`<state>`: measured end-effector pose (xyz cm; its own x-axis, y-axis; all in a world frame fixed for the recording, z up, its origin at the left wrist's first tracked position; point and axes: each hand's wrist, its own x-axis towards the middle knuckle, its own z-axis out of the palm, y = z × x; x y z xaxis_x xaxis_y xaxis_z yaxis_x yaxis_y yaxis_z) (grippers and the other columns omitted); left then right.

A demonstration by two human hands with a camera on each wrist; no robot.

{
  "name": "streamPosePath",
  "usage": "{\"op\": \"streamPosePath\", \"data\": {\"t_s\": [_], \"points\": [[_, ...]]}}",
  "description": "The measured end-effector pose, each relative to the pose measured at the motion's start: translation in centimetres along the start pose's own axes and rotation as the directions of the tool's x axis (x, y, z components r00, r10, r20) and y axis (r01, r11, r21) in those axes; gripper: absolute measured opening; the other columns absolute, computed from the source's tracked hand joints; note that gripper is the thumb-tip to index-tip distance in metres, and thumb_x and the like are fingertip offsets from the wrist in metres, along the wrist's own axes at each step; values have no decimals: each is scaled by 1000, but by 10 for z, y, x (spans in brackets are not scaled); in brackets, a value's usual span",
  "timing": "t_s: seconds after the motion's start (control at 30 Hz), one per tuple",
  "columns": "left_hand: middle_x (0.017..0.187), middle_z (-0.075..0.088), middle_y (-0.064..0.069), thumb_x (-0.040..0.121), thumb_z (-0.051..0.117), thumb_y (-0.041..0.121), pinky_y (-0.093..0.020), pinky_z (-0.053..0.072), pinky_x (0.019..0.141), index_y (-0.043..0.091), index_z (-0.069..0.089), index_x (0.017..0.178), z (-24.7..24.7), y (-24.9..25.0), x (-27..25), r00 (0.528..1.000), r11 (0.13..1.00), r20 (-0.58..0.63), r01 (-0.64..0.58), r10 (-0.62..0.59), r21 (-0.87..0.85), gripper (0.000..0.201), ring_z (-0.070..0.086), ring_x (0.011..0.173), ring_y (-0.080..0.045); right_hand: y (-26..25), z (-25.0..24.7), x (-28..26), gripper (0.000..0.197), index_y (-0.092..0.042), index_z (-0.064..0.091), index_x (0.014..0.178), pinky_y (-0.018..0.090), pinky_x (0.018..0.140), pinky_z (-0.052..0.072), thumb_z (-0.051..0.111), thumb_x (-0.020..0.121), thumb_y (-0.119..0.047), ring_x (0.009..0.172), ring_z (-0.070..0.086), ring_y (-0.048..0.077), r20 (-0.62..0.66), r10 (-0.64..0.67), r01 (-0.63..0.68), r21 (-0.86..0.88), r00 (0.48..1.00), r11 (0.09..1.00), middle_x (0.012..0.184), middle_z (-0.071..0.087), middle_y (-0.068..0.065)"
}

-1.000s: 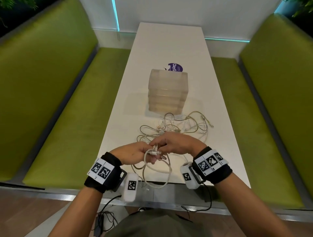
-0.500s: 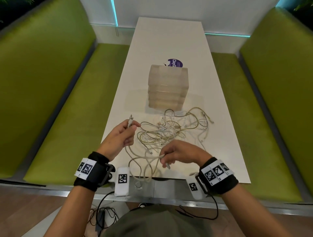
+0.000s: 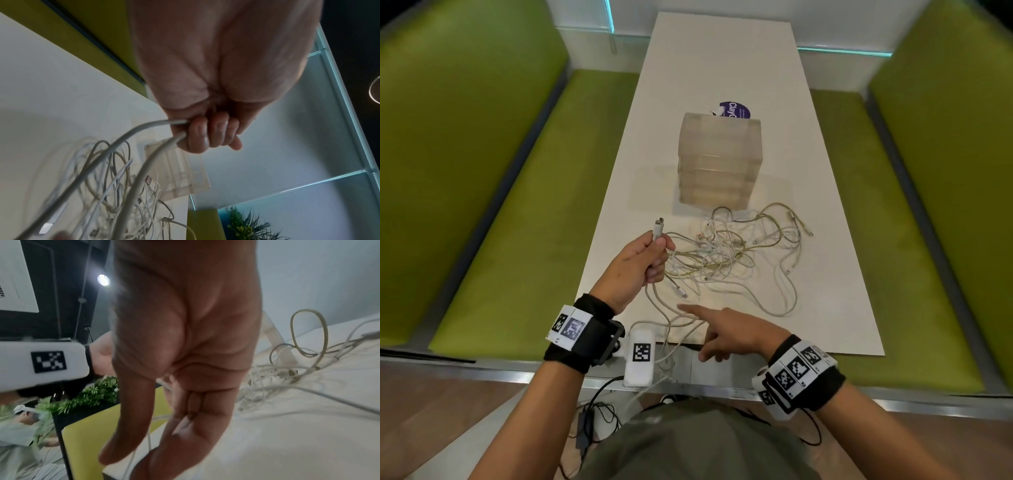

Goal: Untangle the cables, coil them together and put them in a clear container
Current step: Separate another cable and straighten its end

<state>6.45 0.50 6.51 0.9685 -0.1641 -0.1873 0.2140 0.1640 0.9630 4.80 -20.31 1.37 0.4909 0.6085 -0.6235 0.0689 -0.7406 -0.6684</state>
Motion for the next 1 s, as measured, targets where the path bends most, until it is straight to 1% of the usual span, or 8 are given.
{"op": "streamPosePath", "data": {"t_s": [0.1,0.23,0.3,0.4,0.53,0.77,0.9,1.0], "points": [[61,32,5,102,35,17,-23,21,52,12,58,88,-3,0,-1,1000,999,-17,7,-7,-39,27,26,52,-9,2,-18,-7,83,-36,19,147,21,63,44,70,82,-31,62,54,5,-99,-19,4,-148,995,989,83,60,-4],[61,33,6,102,36,17,-22,22,51,11,57,87,-1,1,-1,1000,997,-15,3,-4,-77,26,26,51,-9,4,-27,2,64,-20,40,141,27,86,41,68,84,-30,103,52,17,-180,6,-41,-191,984,981,123,44,3],[61,33,6,101,38,19,-21,23,51,11,58,88,1,1,0,1000,996,-1,-7,7,-88,24,26,51,-9,5,-21,14,53,-18,48,136,30,93,43,66,86,-25,112,54,23,-203,-11,-19,-146,979,989,130,46,6],[61,34,6,102,37,17,-21,23,50,11,57,88,3,2,0,1000,996,-6,-10,9,-90,26,26,51,-8,-1,-10,24,27,-11,67,115,26,89,41,61,90,-19,108,58,22,-119,-83,64,-154,989,986,118,63,8],[60,34,6,102,35,17,-23,21,52,10,56,87,0,2,-3,1000,996,-20,-11,9,-86,27,26,50,-8,1,-5,22,24,-14,69,109,30,83,47,62,87,-22,88,63,17,63,-50,61,-193,997,979,100,71,6],[59,36,5,102,35,17,-19,25,48,9,54,83,-5,-2,-5,997,996,-75,-9,3,-90,28,26,48,-8,8,-25,32,33,-21,60,116,28,80,43,69,84,-19,88,55,14,-266,10,-17,-22,964,1000,99,61,-2],[58,37,6,102,36,18,-20,25,48,9,54,83,-4,-6,-6,997,996,-81,-6,-1,-86,28,27,48,-7,-4,-21,46,21,-14,66,109,24,76,41,62,89,-21,83,54,13,-318,-53,26,-88,947,996,99,65,4],[58,38,6,101,37,20,-21,24,50,10,55,83,-6,-9,-7,997,997,-78,-20,14,-79,27,27,49,-8,-13,-11,61,22,-13,66,104,28,71,44,61,88,-28,77,58,18,-435,-26,-47,-157,900,986,90,67,7]]}}
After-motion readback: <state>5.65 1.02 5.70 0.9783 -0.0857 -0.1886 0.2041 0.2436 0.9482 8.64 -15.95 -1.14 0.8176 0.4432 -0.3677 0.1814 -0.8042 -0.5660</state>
